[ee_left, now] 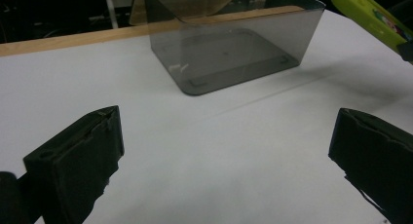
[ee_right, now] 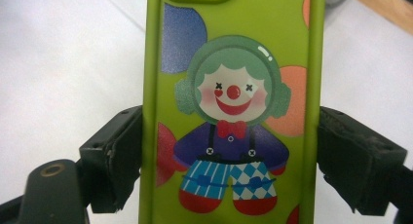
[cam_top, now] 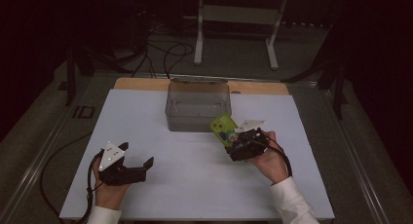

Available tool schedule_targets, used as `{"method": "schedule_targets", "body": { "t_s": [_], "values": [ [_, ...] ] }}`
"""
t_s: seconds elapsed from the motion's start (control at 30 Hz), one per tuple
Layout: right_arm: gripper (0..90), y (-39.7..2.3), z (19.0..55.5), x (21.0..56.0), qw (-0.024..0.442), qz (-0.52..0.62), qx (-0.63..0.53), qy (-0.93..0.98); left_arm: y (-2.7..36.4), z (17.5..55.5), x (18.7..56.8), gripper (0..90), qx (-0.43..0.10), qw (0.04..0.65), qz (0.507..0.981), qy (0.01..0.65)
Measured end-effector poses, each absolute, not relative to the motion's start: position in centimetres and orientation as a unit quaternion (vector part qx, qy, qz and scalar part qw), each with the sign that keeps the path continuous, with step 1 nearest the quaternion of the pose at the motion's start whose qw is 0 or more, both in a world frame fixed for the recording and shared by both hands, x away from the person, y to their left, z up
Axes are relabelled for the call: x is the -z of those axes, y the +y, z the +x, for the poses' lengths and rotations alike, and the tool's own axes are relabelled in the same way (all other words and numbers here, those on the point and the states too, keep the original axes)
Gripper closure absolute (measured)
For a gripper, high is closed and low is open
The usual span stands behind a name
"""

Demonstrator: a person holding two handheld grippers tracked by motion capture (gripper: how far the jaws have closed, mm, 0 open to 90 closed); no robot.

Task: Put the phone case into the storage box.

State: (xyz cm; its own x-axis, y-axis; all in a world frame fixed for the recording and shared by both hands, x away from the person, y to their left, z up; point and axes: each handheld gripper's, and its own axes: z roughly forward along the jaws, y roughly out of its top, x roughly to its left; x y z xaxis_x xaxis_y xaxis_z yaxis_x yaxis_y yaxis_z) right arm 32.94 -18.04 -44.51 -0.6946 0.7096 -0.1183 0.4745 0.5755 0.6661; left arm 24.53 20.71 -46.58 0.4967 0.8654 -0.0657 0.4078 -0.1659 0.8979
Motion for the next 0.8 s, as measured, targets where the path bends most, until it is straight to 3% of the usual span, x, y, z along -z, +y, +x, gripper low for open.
{"method": "schedule_targets", "body": {
  "t_s": [0.8],
  "values": [
    [16.1, -13.6, 31.9, 43.1, 0.215, 0.301, -0.390, 0.844, 16.9, 28.4, 44.9, 1.0, -0.182, 0.515, 0.716, 0.435]
  ]
}}
